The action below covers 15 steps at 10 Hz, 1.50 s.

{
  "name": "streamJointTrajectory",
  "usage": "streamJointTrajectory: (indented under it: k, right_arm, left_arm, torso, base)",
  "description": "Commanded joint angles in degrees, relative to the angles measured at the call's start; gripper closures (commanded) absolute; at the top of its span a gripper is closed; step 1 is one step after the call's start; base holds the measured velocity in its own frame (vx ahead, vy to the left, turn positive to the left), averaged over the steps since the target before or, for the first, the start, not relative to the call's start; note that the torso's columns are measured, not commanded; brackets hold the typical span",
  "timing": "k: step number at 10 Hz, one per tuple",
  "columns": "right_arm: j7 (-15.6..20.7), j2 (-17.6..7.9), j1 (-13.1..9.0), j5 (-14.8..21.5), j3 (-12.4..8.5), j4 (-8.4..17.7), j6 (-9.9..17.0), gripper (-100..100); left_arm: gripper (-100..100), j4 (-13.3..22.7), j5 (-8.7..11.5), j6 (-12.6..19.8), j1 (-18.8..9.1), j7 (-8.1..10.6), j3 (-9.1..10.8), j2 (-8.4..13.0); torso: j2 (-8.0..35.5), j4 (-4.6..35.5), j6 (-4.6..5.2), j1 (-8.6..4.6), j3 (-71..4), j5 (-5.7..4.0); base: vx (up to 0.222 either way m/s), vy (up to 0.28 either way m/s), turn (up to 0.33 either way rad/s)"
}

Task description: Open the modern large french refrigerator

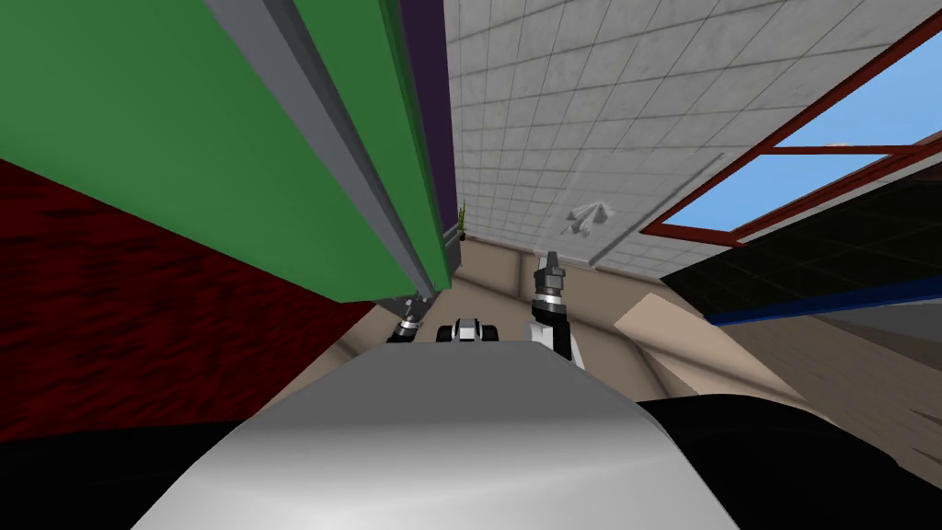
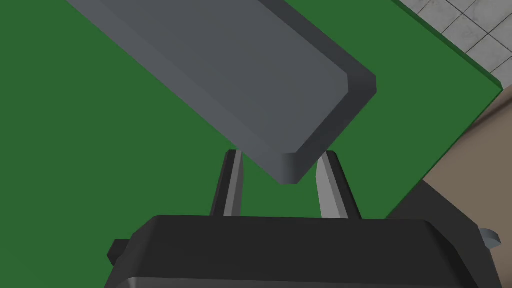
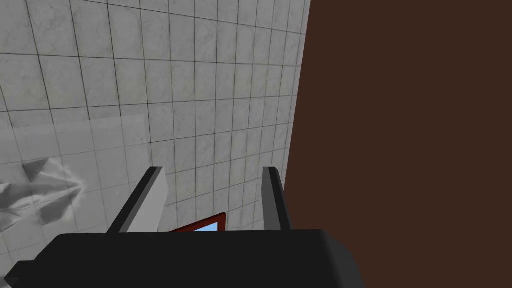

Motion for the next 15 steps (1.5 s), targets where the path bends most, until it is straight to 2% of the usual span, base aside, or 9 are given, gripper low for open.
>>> streamJointTrajectory:
  k: [1,2,5,9,10,11,13,14,15]
  right_arm:
    - [0.00,0.00,0.00,0.00,0.00,0.00,0.00,0]
    - [0.00,0.00,0.00,0.00,0.00,0.00,0.00,0]
    - [0.00,0.02,0.03,0.00,0.01,-0.01,-0.01,0]
    - [0.00,0.01,0.03,0.00,0.01,-0.01,-0.01,0]
    - [0.00,0.01,0.03,0.00,0.01,-0.01,-0.01,0]
    - [0.00,0.01,0.03,0.00,0.01,-0.01,-0.01,0]
    - [0.00,0.01,0.03,0.00,0.00,-0.01,-0.01,0]
    - [0.00,0.01,0.02,0.00,0.01,0.00,0.00,0]
    - [0.00,0.01,0.02,0.00,0.01,0.00,0.00,0]
  left_arm:
    - [100,-1.61,-1.12,-2.29,0.50,1.52,-2.77,2.59]
    - [-100,-3.19,0.36,-0.67,1.04,1.52,-1.46,4.19]
    - [-100,-7.03,2.02,0.84,1.78,2.04,-0.67,7.36]
    - [-100,-12.15,4.22,2.86,2.75,2.72,0.40,11.59]
    - [-100,-12.15,4.22,2.86,2.75,2.72,0.40,11.59]
    - [-100,-13.44,4.77,3.36,3.00,2.89,0.66,12.65]
    - [-100,-12.21,4.62,4.35,3.83,2.83,-0.04,12.73]
    - [0,-12.17,4.65,4.65,4.04,2.76,-0.09,12.85]
    - [0,-11.92,4.67,4.88,4.16,2.73,-0.16,12.89]
  torso:
    - [-0.05,0.00,0.03,-0.06,-0.05,-0.02]
    - [0.00,-0.02,0.09,-0.19,-0.02,-0.02]
    - [-0.84,-0.28,0.10,-0.07,-0.50,0.03]
    - [0.37,0.28,-0.10,0.12,0.10,-0.12]
    - [0.51,0.44,-0.13,0.09,0.13,-0.22]
    - [0.56,0.47,-0.18,0.11,0.14,-0.25]
    - [0.66,0.62,-0.23,-0.04,0.12,-0.39]
    - [0.49,0.36,-0.15,-0.03,0.15,-0.22]
    - [0.25,0.14,-0.10,0.05,0.08,-0.07]
  base:
    - [-0.157,0.100,-0.151]
    - [-0.070,0.029,0.053]
    - [0.017,-0.058,0.079]
    - [0.021,-0.042,0.047]
    - [0.002,-0.024,0.011]
    - [-0.001,-0.020,0.030]
    - [0.003,-0.008,0.010]
    - [0.007,0.004,0.001]
    - [0.000,0.000,0.000]
